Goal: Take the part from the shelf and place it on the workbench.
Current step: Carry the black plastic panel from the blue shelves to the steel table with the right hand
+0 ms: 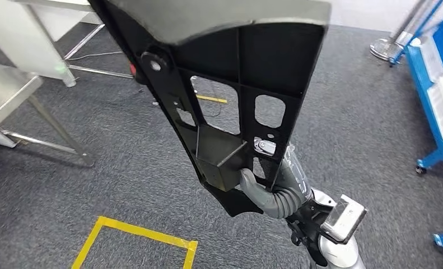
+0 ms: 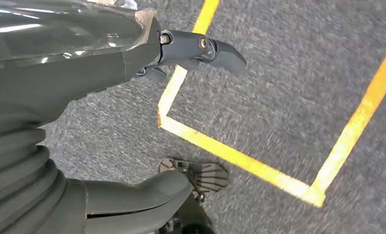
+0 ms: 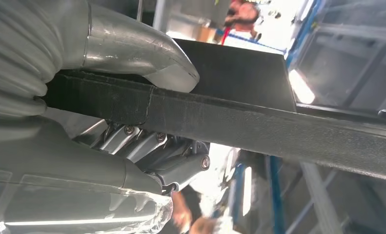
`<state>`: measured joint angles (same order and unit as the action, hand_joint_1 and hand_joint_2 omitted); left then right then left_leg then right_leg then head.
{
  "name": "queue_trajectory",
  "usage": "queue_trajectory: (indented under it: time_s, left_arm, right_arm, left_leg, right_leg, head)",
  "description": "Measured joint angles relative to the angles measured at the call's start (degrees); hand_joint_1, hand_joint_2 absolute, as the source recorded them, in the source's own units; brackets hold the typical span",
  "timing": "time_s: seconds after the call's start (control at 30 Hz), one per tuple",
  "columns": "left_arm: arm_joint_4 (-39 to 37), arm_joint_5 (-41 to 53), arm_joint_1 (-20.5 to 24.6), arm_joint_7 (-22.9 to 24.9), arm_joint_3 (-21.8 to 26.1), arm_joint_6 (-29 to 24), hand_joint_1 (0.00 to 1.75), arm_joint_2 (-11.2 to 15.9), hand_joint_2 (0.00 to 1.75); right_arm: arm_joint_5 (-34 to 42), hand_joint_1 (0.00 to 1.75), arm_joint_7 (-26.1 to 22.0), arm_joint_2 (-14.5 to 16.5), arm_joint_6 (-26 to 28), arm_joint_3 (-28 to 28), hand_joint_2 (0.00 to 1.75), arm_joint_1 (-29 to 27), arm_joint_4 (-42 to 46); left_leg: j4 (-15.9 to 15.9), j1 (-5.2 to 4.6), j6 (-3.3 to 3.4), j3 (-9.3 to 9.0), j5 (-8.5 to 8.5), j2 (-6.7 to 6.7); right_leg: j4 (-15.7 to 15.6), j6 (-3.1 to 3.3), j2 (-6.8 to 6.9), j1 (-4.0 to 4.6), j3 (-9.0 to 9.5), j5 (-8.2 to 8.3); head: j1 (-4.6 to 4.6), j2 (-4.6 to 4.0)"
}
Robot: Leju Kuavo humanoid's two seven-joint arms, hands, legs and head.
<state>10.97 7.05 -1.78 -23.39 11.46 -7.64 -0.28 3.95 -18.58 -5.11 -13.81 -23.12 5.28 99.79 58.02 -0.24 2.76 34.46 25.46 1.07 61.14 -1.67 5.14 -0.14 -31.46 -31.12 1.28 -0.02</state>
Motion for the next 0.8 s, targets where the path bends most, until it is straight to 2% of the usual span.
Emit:
queue_trajectory:
  time_s: [0.07, 0.1, 0.13, 0.17, 0.2, 0.27, 0.3, 0.33, 0.37, 0.4, 0.43, 0.47, 0.5, 0.57, 0.6, 0.63, 0.67, 0.7, 0.73, 0.8]
  left_arm:
    - [0.1, 0.1, 0.2, 0.1, 0.0, 0.0, 0.00, 0.0, 1.75]
    - [0.2, 0.2, 0.3, 0.2, 0.0, 0.0, 0.00, 0.0, 1.75]
    - [0.2, 0.2, 0.3, 0.2, 0.0, -0.1, 0.00, 0.0, 1.75]
    - [0.2, 0.2, 0.2, 0.3, 0.0, -0.1, 0.00, -0.1, 1.75]
    - [0.2, 0.2, 0.2, 0.3, 0.0, -0.1, 0.00, -0.1, 1.75]
    - [0.2, 0.2, 0.2, 0.3, 0.0, -0.1, 0.00, -0.1, 1.75]
    - [0.2, 0.2, 0.2, 0.3, 0.0, -0.1, 0.00, -0.1, 1.75]
    - [0.2, 0.2, 0.2, 0.3, 0.0, -0.1, 0.00, -0.1, 1.75]
    - [0.2, 0.2, 0.1, 0.4, 0.1, -0.1, 0.00, 0.0, 1.75]
    - [0.2, 0.2, -0.1, 0.4, 0.1, -0.1, 0.00, 0.0, 1.75]
    - [0.2, 0.2, -0.2, 0.4, 0.1, -0.1, 0.00, -0.1, 1.75]
    - [0.2, 0.3, -0.3, 0.5, 0.1, -0.1, 0.00, -0.1, 1.75]
    - [0.2, 0.3, -0.3, 0.5, 0.1, -0.1, 0.00, -0.1, 1.75]
    - [0.2, 0.3, -0.1, 0.6, 0.1, -0.1, 0.00, -0.1, 1.75]
    - [0.2, 0.3, 0.0, 0.6, 0.1, -0.1, 0.00, -0.1, 1.75]
    - [0.2, 0.3, 0.0, 0.7, 0.2, -0.1, 0.00, -0.1, 1.75]
    - [0.2, 0.4, -0.1, 0.8, 0.2, -0.1, 0.00, -0.2, 1.75]
    - [0.2, 0.5, -0.1, 0.9, 0.3, -0.1, 0.00, -0.2, 1.75]
    - [0.2, 0.6, -0.2, 1.0, 0.4, -0.1, 0.00, -0.2, 1.75]
    - [0.3, 1.1, -0.1, 1.1, 0.6, -0.1, 0.00, -0.2, 1.75]
  right_arm:
    - [-0.1, 1.75, 0.0, -0.1, 0.0, 0.0, 1.75, -0.1, 0.1]
    - [-0.2, 1.75, 0.1, -0.2, 0.0, 0.1, 1.75, -0.2, 0.0]
    - [-0.3, 1.75, 0.1, -0.3, 0.0, 0.1, 1.75, -0.3, 0.0]
    - [-0.4, 1.75, 0.1, -0.4, 0.0, 0.1, 1.75, -0.4, 0.0]
    - [-0.4, 1.75, 0.1, -0.5, 0.0, 0.1, 1.75, -0.4, 0.0]
    - [-0.4, 1.75, 0.1, -0.5, 0.0, 0.1, 1.75, -0.4, 0.0]
    - [-0.4, 1.75, 0.1, -0.6, 0.0, 0.1, 1.75, -0.4, 0.0]
    - [-0.4, 1.75, 0.1, -0.6, 0.0, 0.1, 1.75, -0.4, 0.0]
    - [-0.4, 1.75, 0.1, -0.6, 0.0, 0.1, 1.75, -0.4, 0.0]
    - [-0.4, 1.75, 0.1, -0.6, 0.0, 0.1, 1.75, -0.4, 0.0]
    - [-0.4, 1.75, 0.1, -0.5, 0.0, 0.1, 1.75, -0.3, 0.0]
    - [-0.5, 1.75, 0.1, -0.4, 0.0, 0.1, 1.75, -0.3, 0.0]
    - [-0.5, 1.75, 0.1, -0.3, 0.0, 0.1, 1.75, -0.2, 0.1]
    - [-0.5, 1.75, 0.1, -0.2, 0.0, 0.1, 1.75, -0.3, 0.1]
    - [-0.5, 1.75, 0.1, -0.2, -0.1, 0.1, 1.75, -0.3, 0.1]
    - [-0.5, 1.75, 0.1, -0.2, -0.1, 0.1, 1.75, -0.3, 0.1]
    - [-0.6, 1.75, 0.1, -0.2, -0.1, 0.0, 1.75, -0.3, 0.0]
    - [-0.6, 1.75, 0.1, -0.2, -0.1, 0.0, 1.75, -0.3, 0.0]
    - [-0.6, 1.75, 0.1, -0.2, -0.2, 0.0, 1.75, -0.2, 0.0]
    - [-0.7, 1.75, 0.1, -0.2, -0.3, 0.0, 1.75, 0.0, 0.0]
  left_leg:
    - [-0.3, 0.32, 0.40, -0.21, -0.27, -1.57]
    - [-0.3, 0.35, 0.44, -0.14, -0.28, -2.48]
    - [-0.3, 0.38, 0.45, -0.12, -0.28, -3.40]
    - [-0.3, 0.41, 0.43, -0.15, -0.29, -4.33]
    - [-0.2, 0.48, 0.36, -0.24, -0.28, -5.28]
    - [0.0, 0.62, -0.06, -0.35, -0.15, -7.09]
    - [0.2, 0.61, -0.38, -0.27, -0.04, -7.87]
    - [0.4, 0.57, -0.74, -0.06, -0.01, -8.48]
    - [0.4, 0.56, -1.12, 0.18, -0.07, -9.01]
    - [0.3, 0.60, -1.45, 0.42, -0.20, -9.51]
    - [0.4, 0.67, -1.75, 0.61, -0.22, -9.34]
    - [0.8, 0.63, -2.00, 0.91, 0.13, -8.18]
    - [2.3, 0.56, -2.20, 1.62, 1.07, -6.41]
    - [8.7, 0.46, -2.55, 4.79, 4.53, -2.57]
    - [12.7, 0.54, -2.68, 6.84, 6.21, -1.77]
    - [15.7, 0.62, -2.75, 8.46, 7.13, -1.44]
    - [16.8, 0.69, -2.77, 9.13, 6.98, -1.30]
    - [15.5, 0.75, -2.72, 8.55, 5.77, -1.10]
    - [12.2, 0.77, -2.58, 6.78, 3.87, -0.55]
    - [4.4, 0.44, -2.10, 2.54, 1.03, 2.41]
  right_leg:
    - [7.1, 0.35, -3.80, -0.20, -3.40, -3.03]
    - [10.9, 0.39, -4.62, -0.25, -5.39, -4.34]
    - [13.3, 0.18, -4.91, -0.31, -6.80, -4.90]
    - [13.5, -0.27, -5.02, -0.39, -7.16, -4.48]
    - [11.2, -0.92, -5.20, -0.55, -6.28, -3.05]
    - [2.9, -2.15, -6.99, -1.10, -2.67, 0.62]
    - [-0.4, -2.23, -7.88, -1.32, -1.20, 1.88]
    - [-2.1, -1.94, -8.50, -1.37, -0.39, 2.47]
    - [-2.6, -1.40, -8.52, -1.26, -0.18, 2.58]
    - [-2.7, -0.84, -7.88, -1.17, -0.12, 2.75]
    - [-2.7, -0.40, -7.30, -1.24, -0.08, 2.89]
    - [-2.8, 0.00, -6.71, -1.35, -0.05, 2.97]
    - [-2.9, 0.41, -6.06, -1.47, 0.00, 3.00]
    - [-2.9, 1.05, -4.54, -1.31, 0.05, 2.85]
    - [-2.9, 1.25, -3.67, -1.15, 0.05, 2.77]
    - [-2.9, 1.36, -2.79, -1.03, 0.07, 2.68]
    - [-2.9, 1.46, -1.95, -0.94, 0.12, 2.58]
    - [-2.9, 1.54, -1.18, -0.89, 0.22, 2.47]
    - [-2.9, 1.55, -0.45, -0.86, 0.40, 2.33]
    - [-2.9, 1.24, 0.82, -0.50, 0.82, 1.93]
  head:
    - [0.16, 0.00]
    - [0.23, 0.00]
    - [0.27, 0.00]
    - [0.26, 0.00]
    - [0.25, 0.00]
    - [0.26, 0.00]
    - [0.27, 0.00]
    - [0.26, 0.00]
    - [0.24, 0.00]
    - [0.22, 0.00]
    - [0.21, 0.00]
    - [0.11, 0.00]
    - [-0.01, 0.00]
    - [-0.25, 0.00]
    - [-0.27, 0.00]
    - [-0.27, 0.00]
    - [-0.27, 0.00]
    - [-0.27, 0.00]
    - [-0.27, 0.00]
    - [-0.23, 0.00]
